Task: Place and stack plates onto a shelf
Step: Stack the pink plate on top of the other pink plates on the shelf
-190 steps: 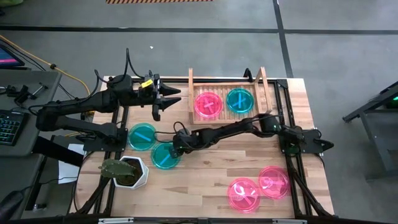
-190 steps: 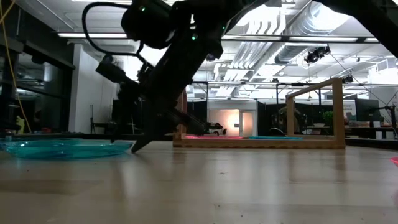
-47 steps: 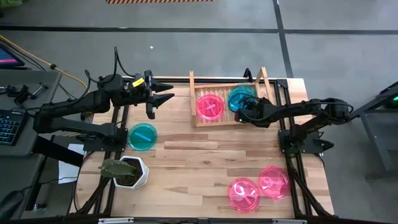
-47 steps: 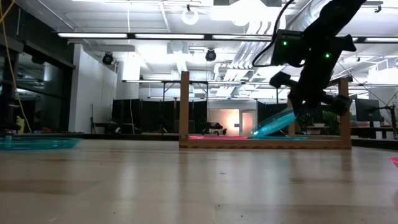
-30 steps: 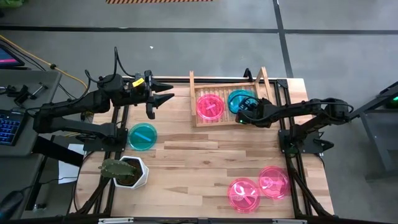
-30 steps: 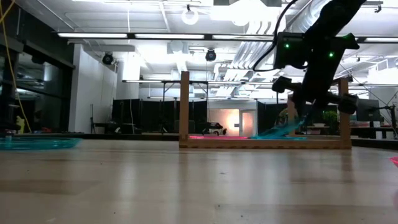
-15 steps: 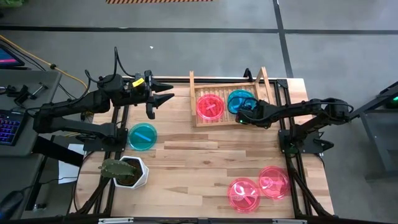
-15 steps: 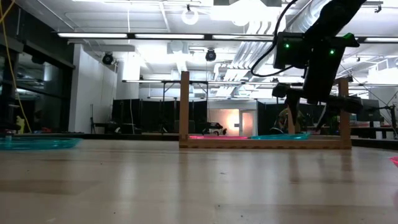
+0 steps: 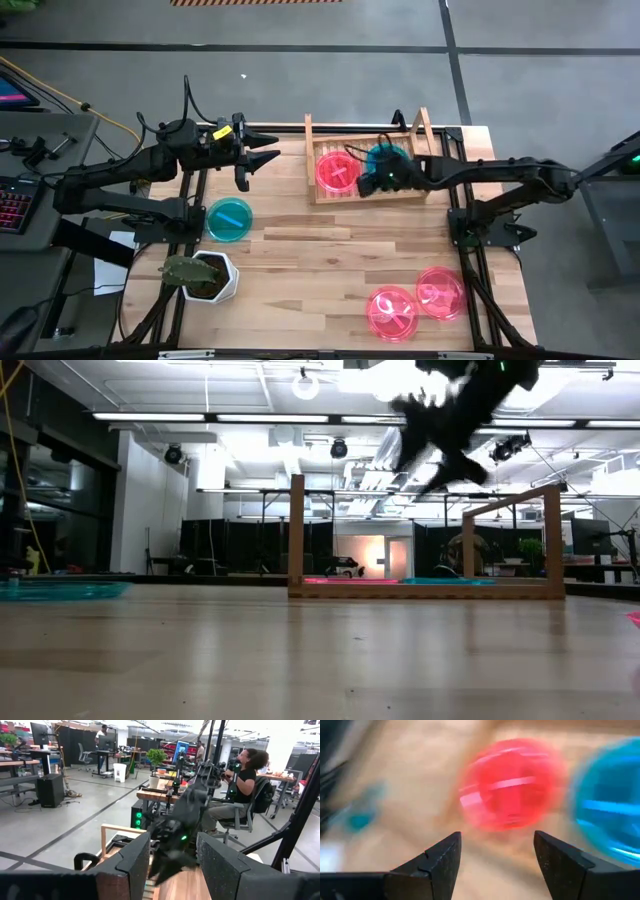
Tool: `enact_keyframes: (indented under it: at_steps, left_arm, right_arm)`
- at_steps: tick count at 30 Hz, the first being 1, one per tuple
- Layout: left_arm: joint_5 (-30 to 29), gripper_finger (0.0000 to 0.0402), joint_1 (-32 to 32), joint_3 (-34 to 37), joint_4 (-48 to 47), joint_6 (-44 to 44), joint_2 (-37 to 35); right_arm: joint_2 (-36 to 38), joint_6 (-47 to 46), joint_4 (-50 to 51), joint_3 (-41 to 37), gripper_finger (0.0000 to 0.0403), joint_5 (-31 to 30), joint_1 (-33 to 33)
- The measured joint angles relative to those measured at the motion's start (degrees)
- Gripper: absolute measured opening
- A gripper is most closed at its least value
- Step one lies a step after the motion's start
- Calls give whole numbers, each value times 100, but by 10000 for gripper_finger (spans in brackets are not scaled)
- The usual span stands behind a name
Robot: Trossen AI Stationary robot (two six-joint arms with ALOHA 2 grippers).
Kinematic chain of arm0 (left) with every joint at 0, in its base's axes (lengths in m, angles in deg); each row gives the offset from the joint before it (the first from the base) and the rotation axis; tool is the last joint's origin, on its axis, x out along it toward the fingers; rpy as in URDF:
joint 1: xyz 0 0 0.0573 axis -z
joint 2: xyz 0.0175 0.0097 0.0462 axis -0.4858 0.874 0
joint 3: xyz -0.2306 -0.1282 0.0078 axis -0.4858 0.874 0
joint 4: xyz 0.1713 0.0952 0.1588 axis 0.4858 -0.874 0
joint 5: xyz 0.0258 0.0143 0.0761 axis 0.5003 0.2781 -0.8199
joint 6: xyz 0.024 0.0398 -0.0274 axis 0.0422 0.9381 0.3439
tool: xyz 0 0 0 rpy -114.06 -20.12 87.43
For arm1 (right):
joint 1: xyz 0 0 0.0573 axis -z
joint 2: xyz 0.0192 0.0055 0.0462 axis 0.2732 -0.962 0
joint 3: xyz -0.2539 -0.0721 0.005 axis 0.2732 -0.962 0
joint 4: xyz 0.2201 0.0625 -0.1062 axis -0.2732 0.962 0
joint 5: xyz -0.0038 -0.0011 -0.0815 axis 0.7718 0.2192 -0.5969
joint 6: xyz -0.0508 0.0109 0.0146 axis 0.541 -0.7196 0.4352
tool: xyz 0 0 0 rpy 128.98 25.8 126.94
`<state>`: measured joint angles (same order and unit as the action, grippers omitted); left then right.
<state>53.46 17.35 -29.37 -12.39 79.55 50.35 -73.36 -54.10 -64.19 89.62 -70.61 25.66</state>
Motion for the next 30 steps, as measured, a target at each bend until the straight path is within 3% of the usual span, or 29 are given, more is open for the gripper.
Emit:
enact_keyframes:
  at_steps: [3, 6, 12, 17, 26, 30]
  left_arm:
    - [-1, 152, 1, 0, 1, 0, 0]
    - [-1, 152, 1, 0, 0, 0, 0]
    - [-1, 152, 1, 0, 1, -63, 0]
    - [-1, 152, 0, 0, 1, -254, 0]
    - [-1, 152, 1, 0, 1, -254, 0]
    - [-1, 152, 1, 0, 1, -255, 0]
  right_arm:
    - [24, 1136, -320, 431, 234, 1250, -58]
    - [25, 2002, -781, 923, 234, 1996, -185]
    - [29, 3192, -1056, 1831, 234, 1773, -400]
    - [30, 3548, -1037, 2156, 234, 1697, -393]
    - [29, 3395, -897, 2180, 234, 1723, -392]
    - [25, 2579, -240, 2180, 234, 2563, -427]
